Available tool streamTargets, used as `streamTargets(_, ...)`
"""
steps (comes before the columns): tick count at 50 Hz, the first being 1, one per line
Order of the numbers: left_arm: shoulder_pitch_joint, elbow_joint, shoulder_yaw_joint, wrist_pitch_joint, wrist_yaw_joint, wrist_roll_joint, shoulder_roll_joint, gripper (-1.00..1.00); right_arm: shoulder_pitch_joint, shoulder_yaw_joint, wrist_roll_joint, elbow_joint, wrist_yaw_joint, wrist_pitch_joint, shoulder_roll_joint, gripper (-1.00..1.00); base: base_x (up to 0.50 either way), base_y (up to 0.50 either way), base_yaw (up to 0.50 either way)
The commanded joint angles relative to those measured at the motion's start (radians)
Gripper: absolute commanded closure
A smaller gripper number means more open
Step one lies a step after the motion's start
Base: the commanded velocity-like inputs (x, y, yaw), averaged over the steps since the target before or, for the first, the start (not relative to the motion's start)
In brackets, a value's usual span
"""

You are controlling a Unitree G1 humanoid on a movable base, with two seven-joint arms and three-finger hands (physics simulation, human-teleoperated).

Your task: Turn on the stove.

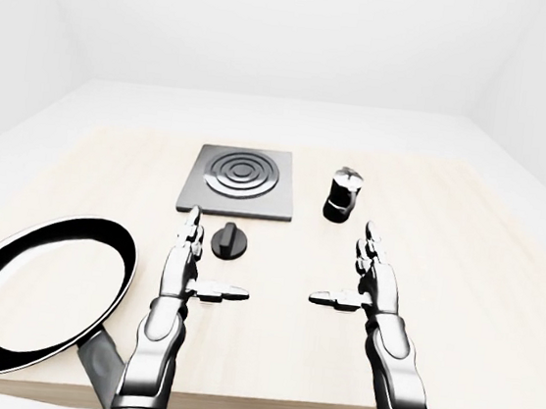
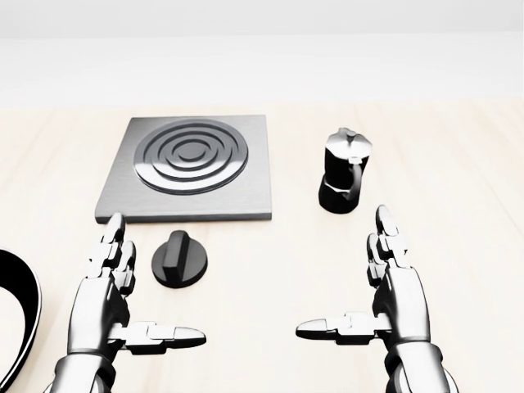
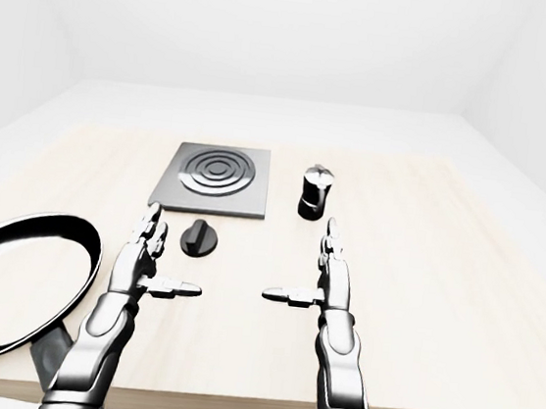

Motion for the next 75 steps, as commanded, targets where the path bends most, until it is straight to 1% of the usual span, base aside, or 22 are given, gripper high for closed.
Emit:
streamTargets(1, 0.000, 0.004, 0.000, -0.001, 0.000, 0.000, 0.000, -1.00, -0.001, -0.001, 0.000, 0.005, 0.000, -0.002, 0.000, -1.00, 0.31, 0.00, 0.00)
streamTargets(4, 0.001, -0.001, -0.001, 0.004, 0.000, 0.000, 0.000, -1.00, 0.002, 0.000, 0.000, -0.004, 0.000, 0.005, 0.000, -1.00, 0.32, 0.00, 0.00)
streamTargets(6, 0.000, 0.001, -0.001, 0.003, 0.000, 0.000, 0.000, -1.00, 0.002, 0.001, -0.003, 0.001, 0.001, -0.002, 0.000, -1.00, 0.18, 0.00, 0.00)
streamTargets(9, -0.001, 0.004, -0.001, 0.001, 0.000, 0.000, 0.000, -1.00, 0.000, 0.001, -0.002, 0.003, 0.002, 0.000, -0.001, -1.00, 0.11, 0.00, 0.00)
streamTargets(13, -0.001, 0.006, -0.001, 0.001, 0.001, 0.002, 0.000, -1.00, 0.001, 0.001, -0.004, 0.009, 0.003, -0.009, -0.001, -1.00, 0.00, 0.00, 0.00)
streamTargets(21, -0.001, 0.010, -0.001, -0.003, 0.000, 0.002, 0.000, -1.00, 0.002, 0.002, -0.005, 0.007, 0.003, -0.010, 0.000, -1.00, 0.00, 0.00, 0.00)
streamTargets(22, -0.002, 0.012, -0.001, -0.003, 0.000, 0.002, 0.000, -1.00, 0.002, 0.002, -0.006, 0.002, 0.003, -0.004, 0.000, -1.00, 0.00, 0.00, 0.00)
streamTargets(27, -0.005, 0.021, -0.001, -0.007, -0.001, 0.002, 0.000, -1.00, 0.001, 0.002, -0.006, 0.001, 0.003, -0.002, -0.001, -1.00, 0.00, 0.00, 0.00)
streamTargets(28, -0.008, 0.026, -0.002, -0.002, -0.002, 0.003, 0.001, -1.00, -0.001, 0.001, -0.006, 0.006, 0.003, -0.005, -0.001, -1.00, 0.00, 0.00, 0.00)
streamTargets(31, -0.008, 0.026, -0.002, -0.002, -0.002, 0.003, 0.001, -1.00, -0.001, 0.001, -0.006, 0.006, 0.003, -0.005, -0.001, -1.00, 0.00, 0.00, 0.00)
streamTargets(33, -0.015, 0.043, -0.001, 0.010, -0.009, -0.002, 0.003, -1.00, 0.002, 0.003, -0.006, -0.002, 0.003, 0.000, 0.000, -1.00, 0.00, 0.00, 0.00)
streamTargets(35, -0.016, 0.039, -0.002, 0.020, -0.012, -0.002, 0.003, -1.00, 0.002, 0.003, -0.006, 0.000, 0.003, -0.001, 0.000, -1.00, 0.00, 0.00, 0.00)
streamTargets(37, -0.020, 0.044, -0.002, 0.024, -0.014, -0.002, 0.003, -1.00, 0.003, 0.003, -0.006, -0.003, 0.004, 0.001, 0.000, -1.00, 0.00, 0.00, 0.00)
streamTargets(45, -0.022, 0.048, -0.002, 0.026, -0.016, -0.002, 0.003, -1.00, 0.004, 0.003, -0.007, -0.005, 0.004, 0.003, 0.000, -1.00, 0.00, 0.00, 0.00)
streamTargets(46, -0.040, 0.079, -0.002, 0.046, -0.030, -0.011, 0.005, -1.00, 0.004, 0.002, -0.006, -0.004, 0.004, 0.003, 0.000, -1.00, 0.00, 0.00, 0.00)
streamTargets(47, -0.041, 0.077, -0.003, 0.054, -0.031, -0.012, 0.005, -1.00, 0.003, 0.002, -0.005, -0.006, 0.004, 0.004, 0.000, -1.00, 0.00, 0.00, 0.00)
streamTargets(48, -0.043, 0.081, -0.003, 0.056, -0.033, -0.013, 0.005, -1.00, 0.003, 0.002, -0.005, -0.004, 0.004, 0.004, 0.000, -1.00, 0.00, 0.00, 0.00)
streamTargets(68, -0.043, 0.082, -0.003, 0.056, -0.033, -0.013, 0.004, -1.00, 0.002, 0.002, -0.005, -0.003, 0.005, 0.004, 0.000, -1.00, 0.00, 0.00, 0.00)
streamTargets(69, -0.071, 0.146, 0.008, 0.067, -0.051, -0.036, 0.008, -1.00, 0.000, 0.002, -0.006, 0.005, 0.003, -0.001, 0.001, -1.00, 0.00, 0.00, 0.00)
streamTargets(73, -0.073, 0.152, 0.008, 0.067, -0.051, -0.038, 0.009, -1.00, 0.000, 0.002, -0.005, 0.006, 0.003, -0.002, 0.001, -1.00, 0.00, 0.00, 0.00)
streamTargets(74, -0.082, 0.167, 0.012, 0.078, -0.057, -0.050, 0.010, -1.00, 0.002, 0.002, -0.005, -0.001, 0.002, 0.004, 0.001, -1.00, 0.00, 0.00, 0.00)
streamTargets(75, -0.080, 0.163, 0.011, 0.083, -0.057, -0.052, 0.010, -1.00, 0.001, 0.001, -0.004, 0.003, 0.002, 0.001, 0.001, -1.00, 0.00, 0.00, 0.00)
